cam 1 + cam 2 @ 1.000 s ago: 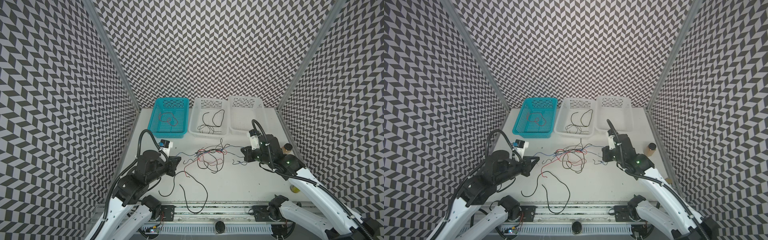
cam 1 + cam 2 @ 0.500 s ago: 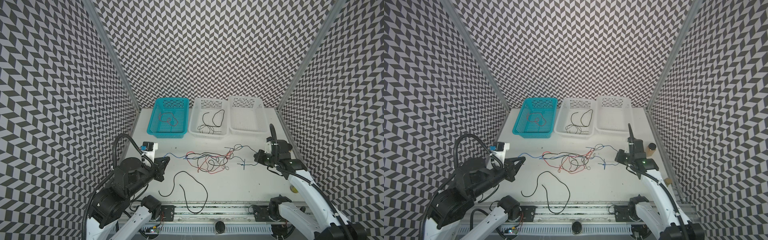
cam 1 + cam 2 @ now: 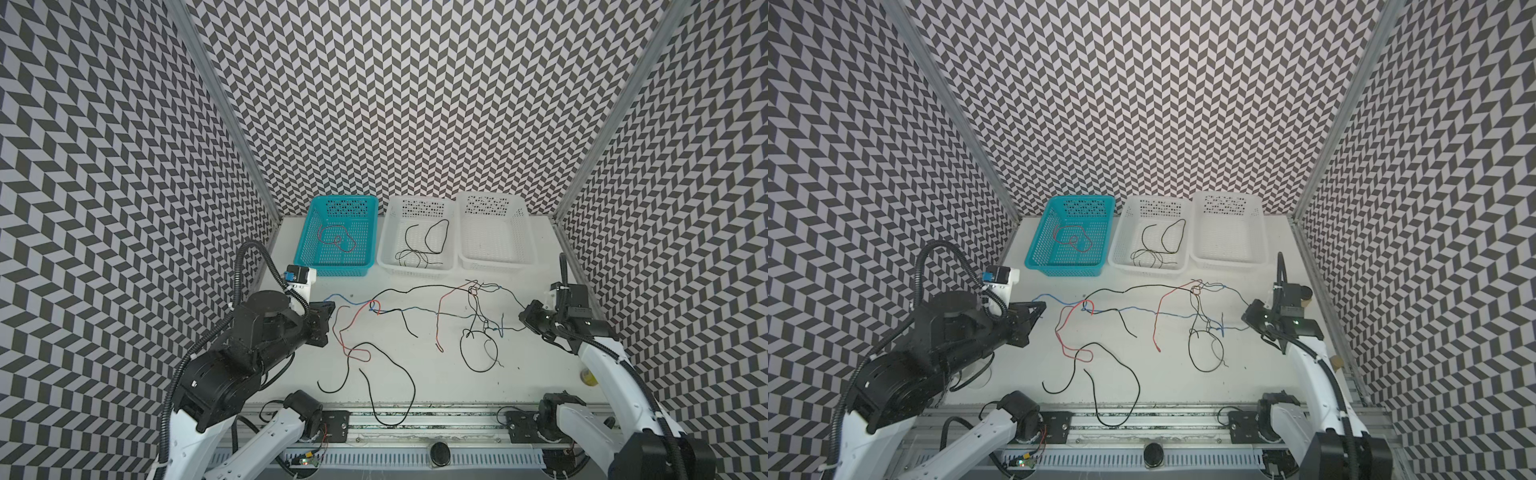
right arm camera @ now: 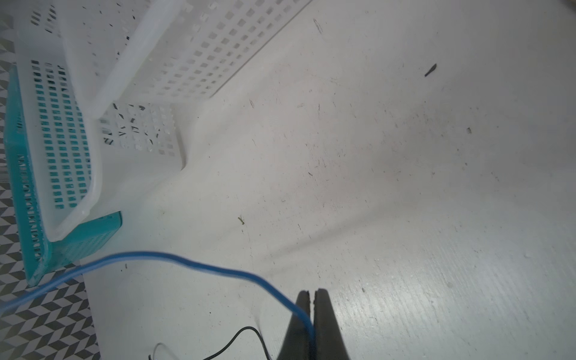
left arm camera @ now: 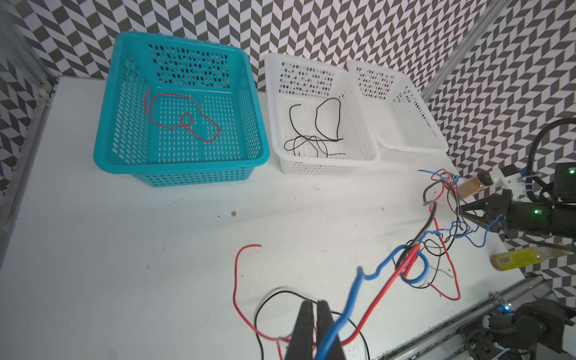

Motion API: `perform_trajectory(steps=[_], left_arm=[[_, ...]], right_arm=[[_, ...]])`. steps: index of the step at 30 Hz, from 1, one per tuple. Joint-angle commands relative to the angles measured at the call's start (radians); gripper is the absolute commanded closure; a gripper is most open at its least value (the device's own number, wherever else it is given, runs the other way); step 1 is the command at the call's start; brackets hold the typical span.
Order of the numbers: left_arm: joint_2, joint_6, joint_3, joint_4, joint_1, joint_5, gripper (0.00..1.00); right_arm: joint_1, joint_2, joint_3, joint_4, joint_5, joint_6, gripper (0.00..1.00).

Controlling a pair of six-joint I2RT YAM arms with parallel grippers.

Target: Untangle the cables

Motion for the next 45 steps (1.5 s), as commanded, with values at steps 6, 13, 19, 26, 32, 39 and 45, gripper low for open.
perform_trajectory(steps=[6, 13, 19, 26, 32, 39, 45], left_arm=[[0.026, -0.017, 0.012, 0.046, 0.014, 0.101, 1.00], [0.065, -0.041, -0.025, 0.132, 0.011, 0.279, 1.00], [0.062, -0.063, -0.043, 0.170, 0.010, 0.312, 1.00], [0.085, -0.106, -0.056, 0.228, 0.008, 0.339, 1.00], [0.101, -0.125, -0.052, 0.256, 0.002, 0.349, 1.00], [0.108, -0.162, -0.051, 0.273, -0.016, 0.349, 1.00], [0.121, -0.172, -0.056, 0.295, -0.045, 0.337, 1.00]], right_arm=[[0.066, -0.047, 0.091, 0.020, -0.104, -0.121, 0.65], [0.295, -0.088, 0.213, -0.025, 0.045, -0.137, 0.50], [0.499, -0.100, 0.219, 0.172, -0.041, -0.097, 0.48], [0.962, 0.039, 0.197, 0.537, -0.008, -0.165, 0.46], [1.159, 0.265, 0.267, 0.694, 0.066, -0.178, 0.47], [1.213, 0.396, 0.311, 0.785, 0.216, -0.172, 0.48], [1.243, 0.441, 0.337, 0.836, 0.236, -0.184, 0.50]])
